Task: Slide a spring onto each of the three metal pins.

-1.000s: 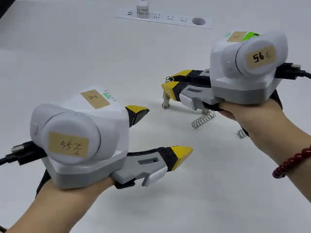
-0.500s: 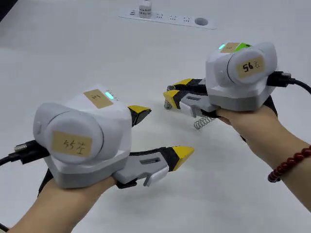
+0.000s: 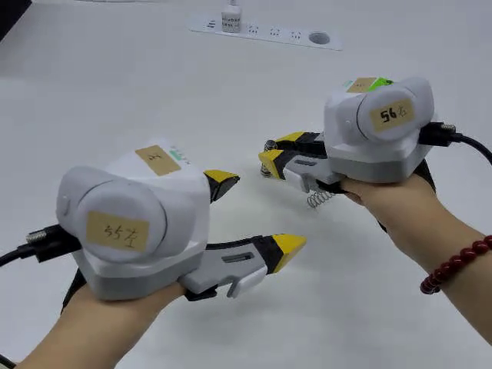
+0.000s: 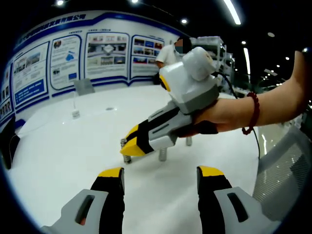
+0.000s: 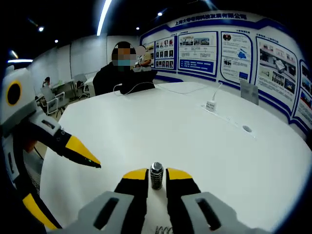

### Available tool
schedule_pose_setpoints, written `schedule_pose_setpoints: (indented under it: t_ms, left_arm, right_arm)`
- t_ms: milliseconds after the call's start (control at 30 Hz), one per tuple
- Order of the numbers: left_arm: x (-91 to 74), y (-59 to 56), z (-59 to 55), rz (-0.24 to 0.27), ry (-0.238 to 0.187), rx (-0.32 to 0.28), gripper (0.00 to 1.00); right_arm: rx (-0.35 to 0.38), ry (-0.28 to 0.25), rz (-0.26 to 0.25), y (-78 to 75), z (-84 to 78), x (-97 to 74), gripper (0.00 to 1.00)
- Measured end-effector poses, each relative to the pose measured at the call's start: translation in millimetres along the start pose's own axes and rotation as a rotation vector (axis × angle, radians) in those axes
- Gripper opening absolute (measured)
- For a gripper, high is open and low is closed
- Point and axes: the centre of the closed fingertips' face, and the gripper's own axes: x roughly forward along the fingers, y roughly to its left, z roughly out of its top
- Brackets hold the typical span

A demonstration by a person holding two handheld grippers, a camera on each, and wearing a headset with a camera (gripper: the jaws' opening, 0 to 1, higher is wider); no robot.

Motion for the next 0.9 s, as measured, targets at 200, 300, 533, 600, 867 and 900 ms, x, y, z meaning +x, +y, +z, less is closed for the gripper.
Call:
schedule_pose_setpoints:
  t_ms: [200,300,533,600,867,900]
  left_arm:
    - [0.6,-0.2,0.6,0.002,-0.003,0.005,0.61]
    - [1.1,-1.3,0.8,0.001,-0.004,0.011,0.61]
    - [0.3,-2.1,5.5,0.007,-0.022,0.017,0.60]
    - [0.2,-3.7,6.2,0.003,-0.024,0.017,0.60]
    - [2.5,-5.8,9.5,0.004,-0.013,0.055,0.58]
    - [3.0,-6.0,9.9,0.003,-0.011,0.059,0.58]
  right_arm:
    - [0.064,-0.031,-0.004,-0.2,5.5,-10.0,0.23]
    - [0.059,-0.035,-0.011,-0.2,7.6,-15.4,0.24]
    - [0.086,-0.059,-0.022,-1.1,13.9,-31.2,0.29]
    - [0.091,-0.064,-0.027,-2.2,15.1,-35.6,0.31]
    - [0.102,-0.091,-0.053,-8.4,20.8,-55.7,0.33]
    - [0.103,-0.095,-0.057,-9.0,21.2,-58.0,0.33]
